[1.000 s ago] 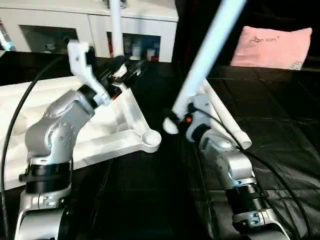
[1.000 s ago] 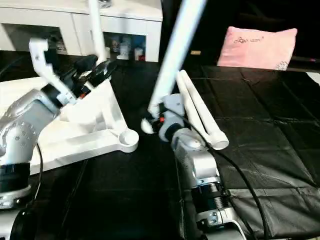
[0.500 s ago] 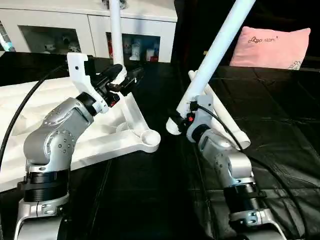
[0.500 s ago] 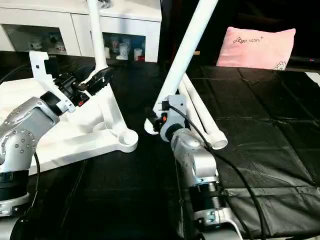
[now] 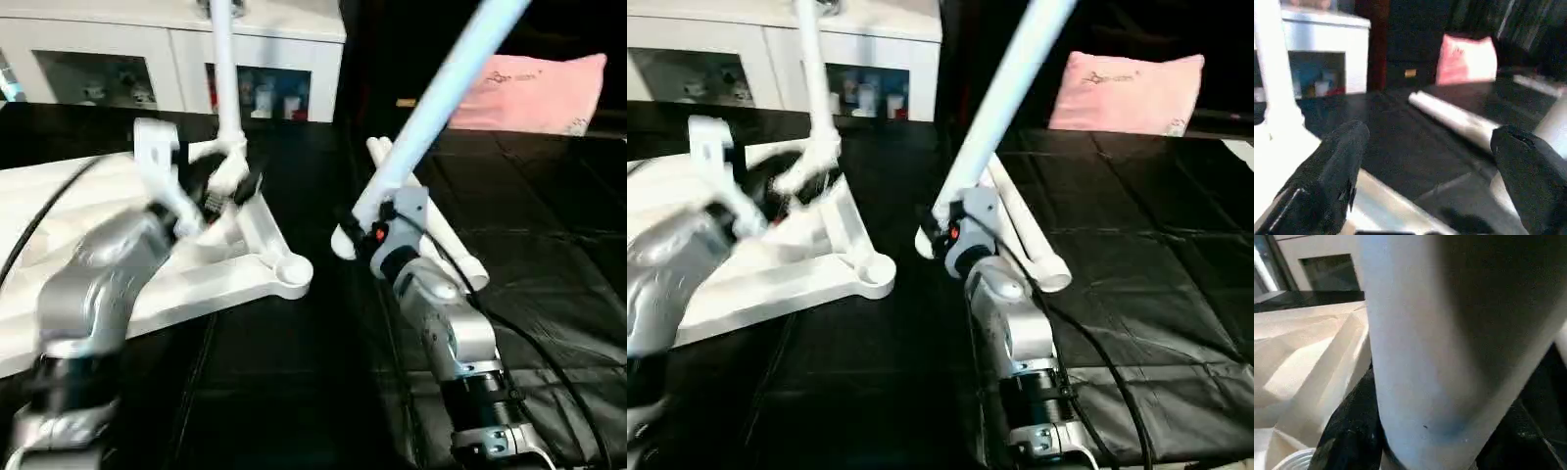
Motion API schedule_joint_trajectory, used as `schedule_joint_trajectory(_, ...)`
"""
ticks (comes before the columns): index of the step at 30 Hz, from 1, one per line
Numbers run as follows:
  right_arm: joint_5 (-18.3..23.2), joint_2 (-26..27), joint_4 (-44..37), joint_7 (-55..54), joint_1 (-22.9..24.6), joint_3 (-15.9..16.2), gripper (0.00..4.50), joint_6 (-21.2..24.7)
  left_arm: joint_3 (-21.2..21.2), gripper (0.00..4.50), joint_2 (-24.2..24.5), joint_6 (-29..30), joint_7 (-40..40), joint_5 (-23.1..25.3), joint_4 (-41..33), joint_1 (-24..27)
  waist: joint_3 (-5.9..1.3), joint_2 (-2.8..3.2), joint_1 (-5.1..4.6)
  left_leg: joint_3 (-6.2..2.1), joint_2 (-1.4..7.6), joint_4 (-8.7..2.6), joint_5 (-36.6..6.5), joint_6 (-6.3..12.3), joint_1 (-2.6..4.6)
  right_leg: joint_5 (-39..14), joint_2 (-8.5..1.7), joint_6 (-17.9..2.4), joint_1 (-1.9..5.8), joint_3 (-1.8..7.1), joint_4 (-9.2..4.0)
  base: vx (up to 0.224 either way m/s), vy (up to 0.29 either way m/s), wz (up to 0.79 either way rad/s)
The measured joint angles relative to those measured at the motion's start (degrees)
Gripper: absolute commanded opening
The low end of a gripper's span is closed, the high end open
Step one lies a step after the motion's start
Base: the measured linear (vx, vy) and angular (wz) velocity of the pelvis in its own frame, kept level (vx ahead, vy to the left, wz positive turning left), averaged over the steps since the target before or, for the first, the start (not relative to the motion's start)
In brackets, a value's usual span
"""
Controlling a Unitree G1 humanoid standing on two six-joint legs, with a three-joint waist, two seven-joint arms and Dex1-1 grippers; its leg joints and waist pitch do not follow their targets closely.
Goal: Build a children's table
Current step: Pick table leg, then insert table leg to table base
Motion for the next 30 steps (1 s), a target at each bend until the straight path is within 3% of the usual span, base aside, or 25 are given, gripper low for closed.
schedule_joint_trajectory(4,0.52,-1.38,0.36,2.33,-0.07,0.69,1.93,-0.8,-3.49,4.5,5.8,-1.26,-5.96,2.63,-0.49,4.42,-0.02,-0.03,0.18,-0.02,-0.01,-0.02,0.0,0.0,0.0,-0.03,-0.02,0.04,-0.02,0.02,-0.02,0.0,0.0,0.0)
schedule_joint_trajectory(7,-0.37,-2.5,0.46,2.96,-0.07,0.98,1.93,-1.72,-4.89,4.5,7.57,-1.45,-8.45,3.79,-0.49,5.51,-0.04,-0.07,0.56,0.0,-0.02,-0.03,0.0,0.0,-0.03,-0.02,-0.03,0.03,-0.02,0.0,-0.02,0.0,0.0,0.0)
schedule_joint_trajectory(11,0.68,-3.87,0.43,5.29,0.12,-0.37,1.93,-2.63,-10.52,4.5,13.46,-3.26,-14.75,7.04,-1.61,7.28,-0.09,-0.16,0.31,-0.01,-0.02,-0.03,0.0,0.0,0.02,-0.04,-0.03,0.06,-0.03,0.04,0.0,0.0,0.0,0.0)
schedule_joint_trajectory(15,1.51,-4.84,0.26,6.73,0.32,-1.35,1.93,-3.15,-13.38,4.5,14.58,-1.56,-17.51,8.12,-1.56,8.39,-0.09,-0.15,0.34,-0.01,-0.01,-0.03,0.0,0.0,0.03,-0.02,-0.03,0.04,-0.06,0.03,0.12,0.0,0.0,0.0)
schedule_joint_trajectory(20,1.35,-5.64,0.26,7.48,1.53,-1.36,1.93,-7.67,-13.88,4.5,14.01,0.47,-17.44,8.82,1.34,6.2,-0.08,-0.15,0.33,0.0,-0.02,-0.03,0.0,0.0,0.07,-0.01,-0.03,0.02,-0.07,0.03,0.18,0.0,0.0,0.0)
schedule_joint_trajectory(30,2.39,-5.96,-1.84,11.31,3.05,0.27,1.93,-4.71,-14.16,3.71,13.07,0.92,-19.14,9.65,6.68,4.27,-0.08,-0.13,0.29,-0.02,-0.02,-0.03,0.0,0.0,0.09,0.06,-0.02,-0.11,-0.06,0.03,0.18,0.0,0.0,0.0)
